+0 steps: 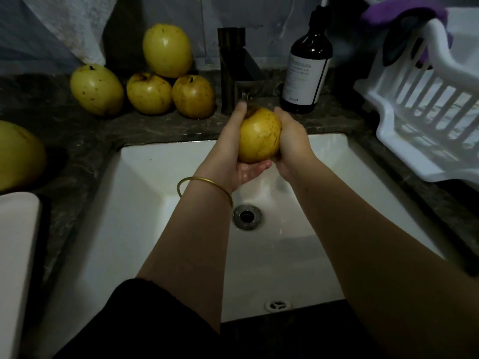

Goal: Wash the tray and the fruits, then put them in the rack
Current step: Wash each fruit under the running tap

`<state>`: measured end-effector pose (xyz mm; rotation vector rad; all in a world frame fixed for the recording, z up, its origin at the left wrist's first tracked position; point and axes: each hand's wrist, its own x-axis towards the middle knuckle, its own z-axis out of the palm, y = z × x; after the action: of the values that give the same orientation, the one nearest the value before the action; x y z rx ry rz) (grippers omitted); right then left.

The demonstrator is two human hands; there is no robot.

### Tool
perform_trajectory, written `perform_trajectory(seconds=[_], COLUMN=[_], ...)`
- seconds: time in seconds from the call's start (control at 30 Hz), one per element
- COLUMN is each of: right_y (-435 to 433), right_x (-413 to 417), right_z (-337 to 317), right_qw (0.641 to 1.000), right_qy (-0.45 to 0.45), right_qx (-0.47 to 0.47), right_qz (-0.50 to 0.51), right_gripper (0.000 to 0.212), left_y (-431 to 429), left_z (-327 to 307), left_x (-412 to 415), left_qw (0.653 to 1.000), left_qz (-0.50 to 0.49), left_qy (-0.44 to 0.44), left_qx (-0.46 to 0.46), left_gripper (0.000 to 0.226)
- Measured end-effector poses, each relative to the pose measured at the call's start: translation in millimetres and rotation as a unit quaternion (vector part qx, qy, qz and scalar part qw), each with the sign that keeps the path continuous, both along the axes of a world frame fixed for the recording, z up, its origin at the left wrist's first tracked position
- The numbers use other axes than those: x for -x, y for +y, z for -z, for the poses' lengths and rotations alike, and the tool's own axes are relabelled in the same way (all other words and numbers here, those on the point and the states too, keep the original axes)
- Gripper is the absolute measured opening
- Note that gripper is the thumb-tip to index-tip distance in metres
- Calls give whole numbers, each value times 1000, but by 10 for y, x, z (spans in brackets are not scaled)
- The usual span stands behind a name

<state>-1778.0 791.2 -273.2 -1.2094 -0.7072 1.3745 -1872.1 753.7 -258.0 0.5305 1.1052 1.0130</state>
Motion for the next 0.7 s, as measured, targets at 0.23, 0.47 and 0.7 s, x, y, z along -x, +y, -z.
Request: perform_trajectory(seconds=[0.23, 0.47, 0.7], right_y=[-40, -162, -167], right_x=[77, 259, 228], right_z=[33, 84, 69], right_qw=[983, 882, 891], right_qy=[-141, -385, -370], right_qx=[-100, -269, -261], right_qz=[65, -33, 23], right_gripper=[25, 49, 36], left_y=[37, 6, 35], left_z=[46, 53, 86], left_x=[-64, -30, -40], left_qw=[997, 985, 989], left_qz=[-49, -97, -84], left_qy=[-55, -138, -112], left_qx=[-16, -26, -37], left_gripper=[51, 35, 49])
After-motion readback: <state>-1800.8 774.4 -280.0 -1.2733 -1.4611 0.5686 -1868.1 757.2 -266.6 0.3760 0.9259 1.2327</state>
